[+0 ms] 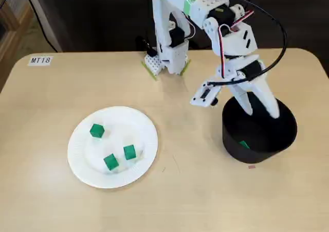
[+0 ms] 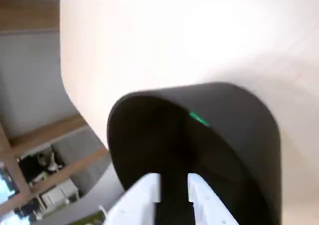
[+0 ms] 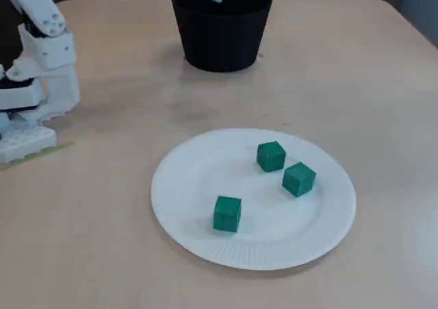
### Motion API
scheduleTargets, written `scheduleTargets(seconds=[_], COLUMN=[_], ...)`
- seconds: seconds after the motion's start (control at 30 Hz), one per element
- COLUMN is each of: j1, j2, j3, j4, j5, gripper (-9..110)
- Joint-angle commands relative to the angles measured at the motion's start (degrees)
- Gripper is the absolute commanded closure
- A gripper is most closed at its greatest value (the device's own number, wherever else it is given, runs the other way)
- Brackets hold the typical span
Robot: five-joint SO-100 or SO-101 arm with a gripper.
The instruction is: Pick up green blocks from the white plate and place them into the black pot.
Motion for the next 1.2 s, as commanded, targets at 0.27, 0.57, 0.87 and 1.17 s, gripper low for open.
scheduleTargets(seconds=[0.27, 0.57, 0.87, 1.17], j1=[24.8, 52.8, 69.0, 70.6], j2=[-0.2, -11.8, -27.8, -39.9], j3=[-15.1, -23.0, -30.2, -39.0], j4=[15.3, 31.7, 38.2, 37.5], j5=[2.2, -5.1, -16.4, -21.5], gripper=[104, 104, 104, 88])
